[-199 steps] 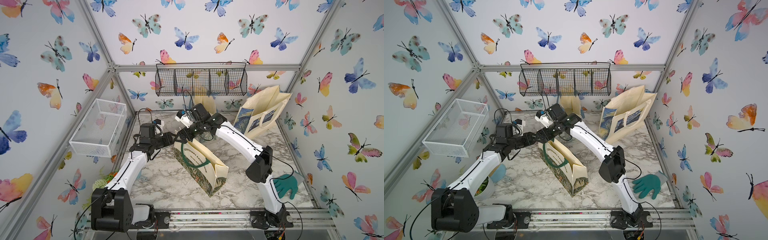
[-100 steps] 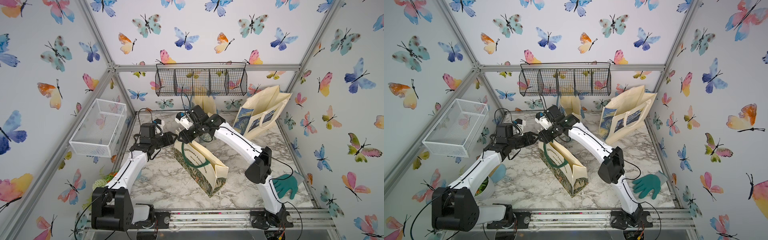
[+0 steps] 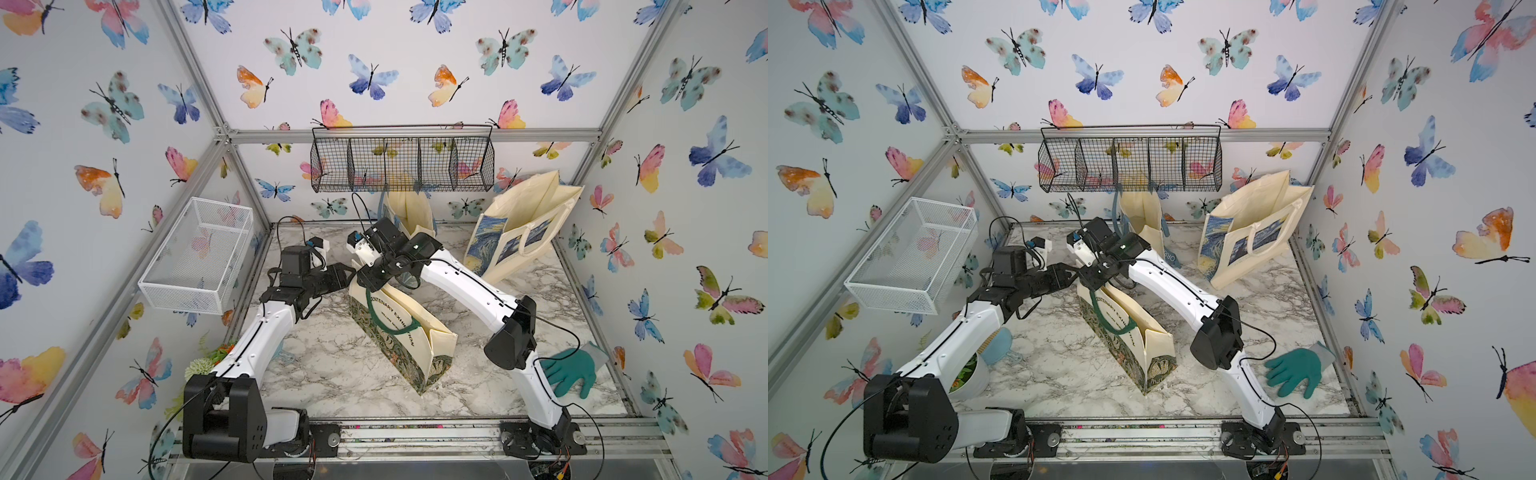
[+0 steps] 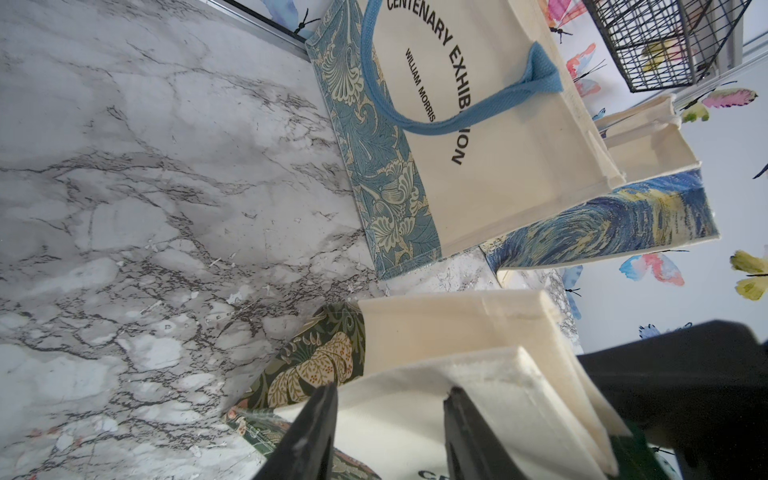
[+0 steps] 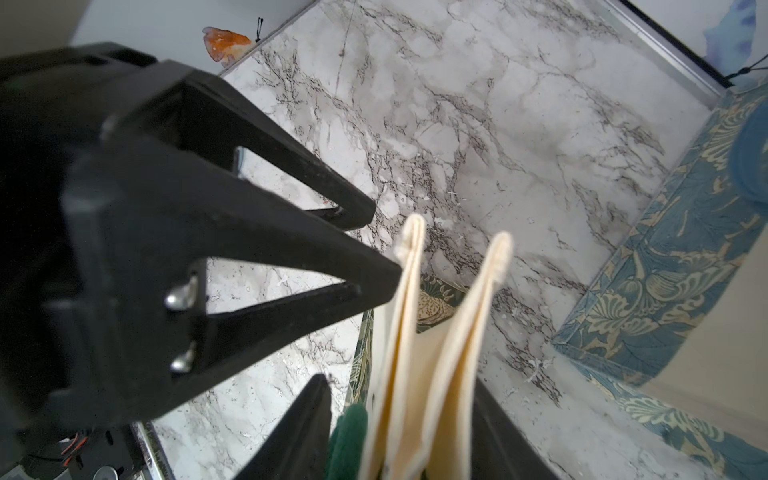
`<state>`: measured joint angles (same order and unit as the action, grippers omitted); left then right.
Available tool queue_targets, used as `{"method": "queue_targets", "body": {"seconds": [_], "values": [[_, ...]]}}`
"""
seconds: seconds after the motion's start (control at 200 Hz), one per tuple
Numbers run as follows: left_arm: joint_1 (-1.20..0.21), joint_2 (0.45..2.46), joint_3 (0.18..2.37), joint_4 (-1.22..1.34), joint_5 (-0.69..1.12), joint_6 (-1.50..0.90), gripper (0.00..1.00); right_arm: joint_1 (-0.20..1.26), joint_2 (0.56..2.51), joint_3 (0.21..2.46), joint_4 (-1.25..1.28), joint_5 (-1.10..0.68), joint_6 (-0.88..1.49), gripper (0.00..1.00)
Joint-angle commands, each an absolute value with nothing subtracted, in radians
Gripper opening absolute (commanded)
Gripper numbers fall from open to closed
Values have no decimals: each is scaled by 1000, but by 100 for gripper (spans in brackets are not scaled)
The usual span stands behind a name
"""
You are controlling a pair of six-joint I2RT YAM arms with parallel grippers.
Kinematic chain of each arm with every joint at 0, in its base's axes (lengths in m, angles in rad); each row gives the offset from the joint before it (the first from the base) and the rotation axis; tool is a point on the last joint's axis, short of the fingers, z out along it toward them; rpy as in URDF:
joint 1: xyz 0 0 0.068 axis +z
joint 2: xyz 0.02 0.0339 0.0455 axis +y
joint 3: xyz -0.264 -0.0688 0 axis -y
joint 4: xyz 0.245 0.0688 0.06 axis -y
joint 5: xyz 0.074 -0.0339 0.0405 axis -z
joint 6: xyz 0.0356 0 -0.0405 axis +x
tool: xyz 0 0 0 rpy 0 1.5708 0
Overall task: Put away the canvas bag
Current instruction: Pick up the canvas bag from the center of the board.
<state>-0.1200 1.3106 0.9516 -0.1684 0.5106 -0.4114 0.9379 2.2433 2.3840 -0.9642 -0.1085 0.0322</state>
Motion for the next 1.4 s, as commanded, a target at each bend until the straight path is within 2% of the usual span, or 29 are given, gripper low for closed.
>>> {"method": "queue_targets", "body": {"seconds": [0.0, 0.16, 0.26, 0.375, 0.556, 0.686, 0.831, 0.951, 1.136, 1.397], "values": [[-127, 1303, 951, -138, 514, -411, 50, 948, 2275, 2402, -1020, -72, 21, 46], [-127, 1288, 952, -145, 506, -405, 54, 948, 2273, 2398, -1016, -70, 21, 33], [-127, 1277, 957, -150, 501, -397, 57, 948, 2262, 2385, -1001, -108, 14, 16], [-126, 1255, 966, -162, 493, -376, 62, 944, 2239, 2368, -1005, -172, -23, 3], [-127, 1169, 932, -65, 592, -326, 67, 884, 2121, 2228, -1019, -233, -73, 3], [-137, 1109, 836, 104, 704, -290, 59, 839, 1986, 2086, -1029, -312, -122, 2], [-189, 1095, 785, 201, 786, -271, 71, 821, 1841, 1924, -1009, -436, -201, 3], [-201, 1094, 771, 330, 944, -333, 70, 813, 1769, 1819, -988, -624, -238, 3], [-207, 1032, 737, 379, 1034, -283, 66, 810, 1729, 1785, -987, -863, -276, 3], [-250, 1032, 727, 466, 1233, -329, 66, 808, 1743, 1822, -988, -884, -275, 2]]}}
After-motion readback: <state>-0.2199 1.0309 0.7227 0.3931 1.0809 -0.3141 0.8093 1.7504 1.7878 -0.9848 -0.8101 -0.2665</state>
